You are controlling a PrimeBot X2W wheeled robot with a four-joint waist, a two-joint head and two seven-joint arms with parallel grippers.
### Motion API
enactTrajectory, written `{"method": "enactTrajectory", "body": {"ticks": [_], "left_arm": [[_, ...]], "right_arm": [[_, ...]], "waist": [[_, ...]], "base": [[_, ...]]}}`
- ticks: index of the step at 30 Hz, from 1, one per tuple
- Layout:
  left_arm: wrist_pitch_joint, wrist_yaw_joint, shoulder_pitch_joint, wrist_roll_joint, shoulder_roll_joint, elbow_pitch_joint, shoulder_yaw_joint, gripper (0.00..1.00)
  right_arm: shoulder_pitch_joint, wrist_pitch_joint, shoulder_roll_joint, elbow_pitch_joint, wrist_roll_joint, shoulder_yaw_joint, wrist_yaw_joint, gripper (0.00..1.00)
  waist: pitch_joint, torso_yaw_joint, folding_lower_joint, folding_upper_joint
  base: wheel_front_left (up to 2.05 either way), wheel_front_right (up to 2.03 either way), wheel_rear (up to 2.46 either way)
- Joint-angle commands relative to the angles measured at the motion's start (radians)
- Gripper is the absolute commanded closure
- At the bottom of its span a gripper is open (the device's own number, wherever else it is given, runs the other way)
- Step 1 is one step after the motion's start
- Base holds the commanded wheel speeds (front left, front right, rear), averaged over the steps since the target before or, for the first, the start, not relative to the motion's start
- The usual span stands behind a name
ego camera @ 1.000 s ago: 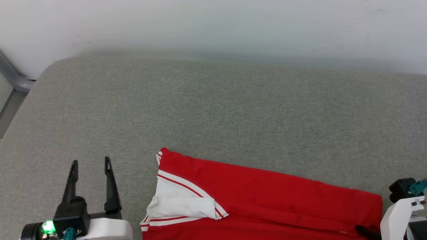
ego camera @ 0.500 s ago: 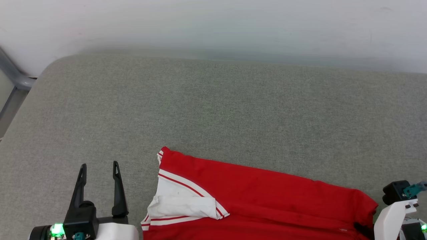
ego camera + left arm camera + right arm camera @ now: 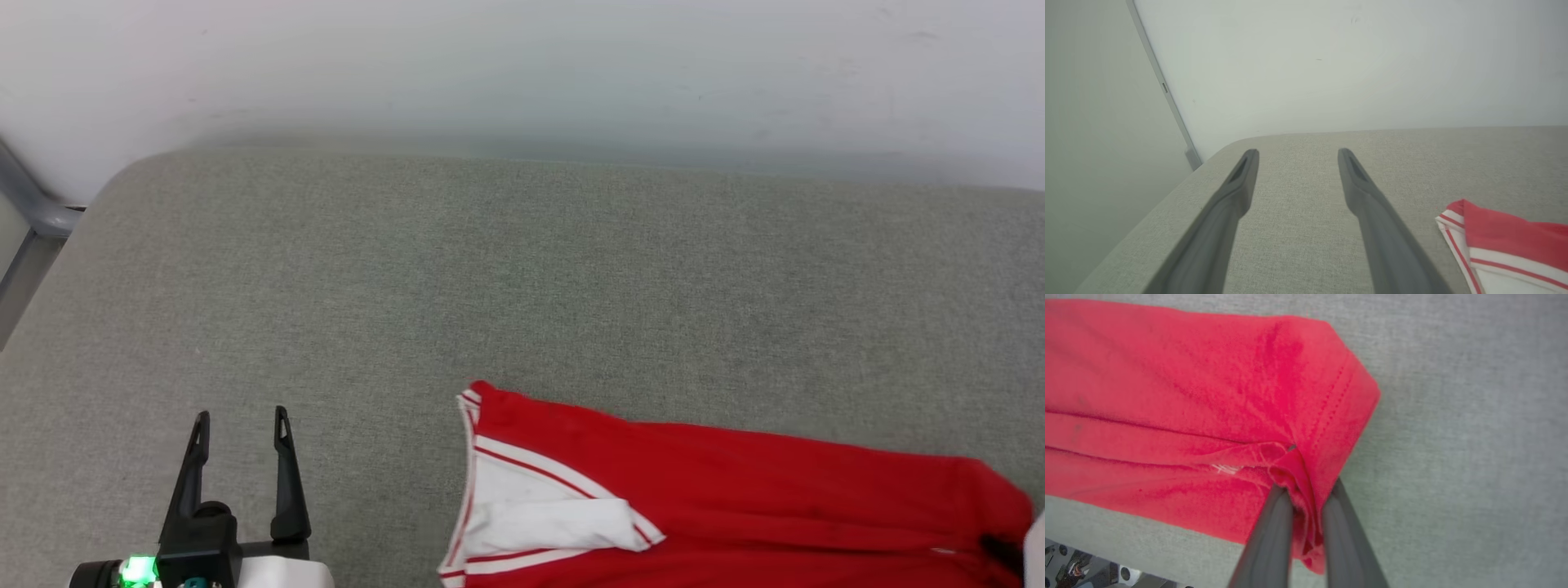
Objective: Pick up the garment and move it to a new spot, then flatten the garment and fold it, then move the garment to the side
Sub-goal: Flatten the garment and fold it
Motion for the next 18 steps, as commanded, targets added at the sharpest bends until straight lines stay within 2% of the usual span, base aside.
{"method": "enactTrajectory", "body": {"ticks": [1,5,8,13,18], "left_arm": [[-0.007,-0.006,0.012,0.010,-0.006,0.002,0.001,0.00],[-0.007,-0.017,0.010,0.023,-0.010,0.010,-0.006,0.00],[-0.007,-0.022,0.008,0.028,-0.011,0.016,-0.010,0.00],[-0.007,-0.029,0.014,0.031,-0.010,0.029,-0.013,0.00],[-0.007,-0.031,0.017,0.031,-0.007,0.037,-0.015,0.00]], "right_arm": [[-0.019,-0.007,-0.018,0.025,-0.012,-0.023,-0.002,1.00],[-0.023,-0.017,-0.038,0.102,-0.037,-0.077,-0.002,1.00],[-0.028,-0.025,-0.026,0.144,-0.026,-0.114,-0.002,1.00],[0.008,-0.034,-0.027,0.057,0.029,-0.124,-0.002,1.00],[0.074,0.007,-0.017,-0.121,0.095,-0.137,-0.002,1.00]], "waist": [[0.001,-0.002,0.0000,0.0000],[0.003,-0.002,0.0000,0.0000],[0.001,-0.001,0.0000,0.0000],[-0.009,-0.003,0.0000,0.0000],[-0.024,-0.002,0.0000,0.0000]], "base": [[0.00,0.00,0.00],[0.00,0.00,0.00],[0.00,0.00,0.00],[0.00,0.00,0.00],[0.00,0.00,0.00]]}}
